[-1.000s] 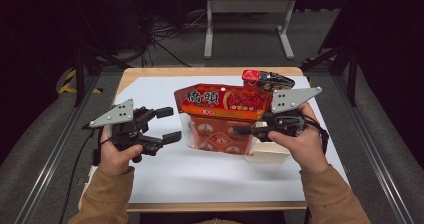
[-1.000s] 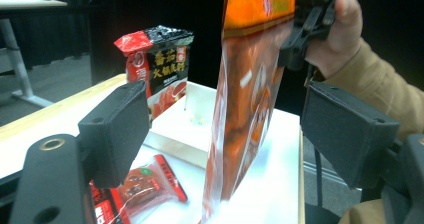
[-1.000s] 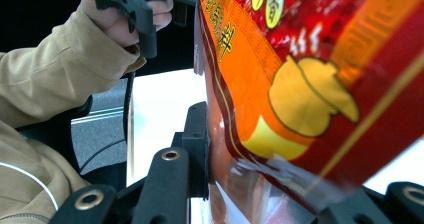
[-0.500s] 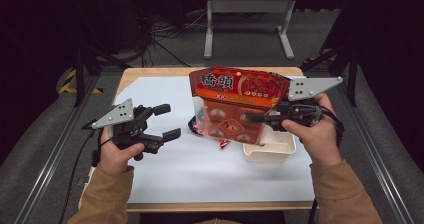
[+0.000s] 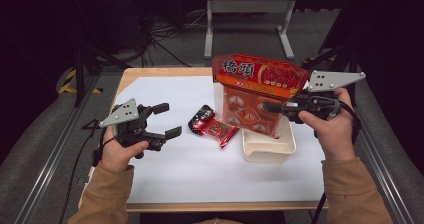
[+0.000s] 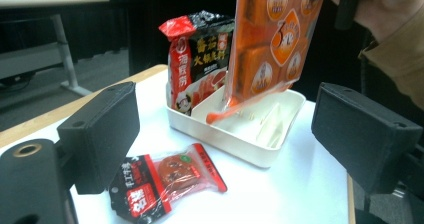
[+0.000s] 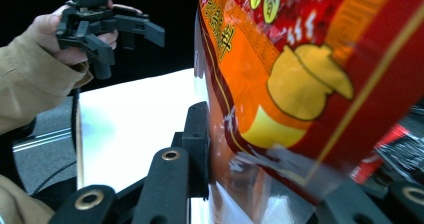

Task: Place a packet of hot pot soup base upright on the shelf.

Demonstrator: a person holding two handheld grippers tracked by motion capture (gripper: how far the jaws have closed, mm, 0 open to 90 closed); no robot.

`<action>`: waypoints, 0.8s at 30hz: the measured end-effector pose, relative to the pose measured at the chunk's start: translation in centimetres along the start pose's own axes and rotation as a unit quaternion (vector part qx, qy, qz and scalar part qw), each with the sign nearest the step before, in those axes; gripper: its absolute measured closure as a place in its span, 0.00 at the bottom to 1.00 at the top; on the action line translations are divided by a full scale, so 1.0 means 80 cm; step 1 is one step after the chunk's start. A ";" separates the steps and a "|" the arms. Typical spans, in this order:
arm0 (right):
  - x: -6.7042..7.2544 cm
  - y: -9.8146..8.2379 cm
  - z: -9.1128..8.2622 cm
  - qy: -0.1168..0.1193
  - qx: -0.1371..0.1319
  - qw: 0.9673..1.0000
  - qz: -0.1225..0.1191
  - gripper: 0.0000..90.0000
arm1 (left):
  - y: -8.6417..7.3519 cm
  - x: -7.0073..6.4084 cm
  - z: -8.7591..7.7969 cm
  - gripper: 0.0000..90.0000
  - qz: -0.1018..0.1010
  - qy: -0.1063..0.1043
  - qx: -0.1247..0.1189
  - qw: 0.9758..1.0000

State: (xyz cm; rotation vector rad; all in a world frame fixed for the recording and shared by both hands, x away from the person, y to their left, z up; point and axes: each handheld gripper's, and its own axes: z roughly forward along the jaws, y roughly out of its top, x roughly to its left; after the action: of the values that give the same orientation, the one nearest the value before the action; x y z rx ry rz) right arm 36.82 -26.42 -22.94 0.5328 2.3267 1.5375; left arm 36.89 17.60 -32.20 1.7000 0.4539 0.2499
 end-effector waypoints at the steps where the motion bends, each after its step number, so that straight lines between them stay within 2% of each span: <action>1: -0.002 -0.001 -0.002 -0.005 -0.001 1.000 0.001 0.78 | -0.001 0.001 0.001 0.14 0.000 0.001 0.003 1.000; 4: -0.009 -0.004 -0.008 -0.017 -0.002 1.000 0.005 0.78 | -0.004 0.003 0.004 0.12 -0.001 0.000 0.007 1.000; 6: -0.013 -0.006 -0.011 -0.025 -0.002 1.000 0.006 0.78 | -0.005 0.004 0.007 0.09 0.009 0.002 0.009 1.000; 9: -0.019 -0.011 -0.015 -0.035 -0.004 0.999 0.011 0.78 | -0.007 0.005 0.009 0.08 0.013 0.008 0.011 1.000; 18: -0.037 -0.023 -0.024 -0.058 -0.015 0.998 0.025 0.78 | -0.013 0.011 0.011 0.08 0.006 0.017 0.021 1.000; 24: -0.046 -0.031 -0.027 -0.082 -0.022 0.996 0.032 0.78 | -0.017 0.016 0.010 0.11 -0.011 0.019 0.026 0.999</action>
State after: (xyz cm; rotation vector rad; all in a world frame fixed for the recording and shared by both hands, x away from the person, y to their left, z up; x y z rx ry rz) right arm 38.77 -30.71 -24.25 0.7008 2.1676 1.5078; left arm 38.12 17.63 -33.76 1.7417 0.5109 0.2578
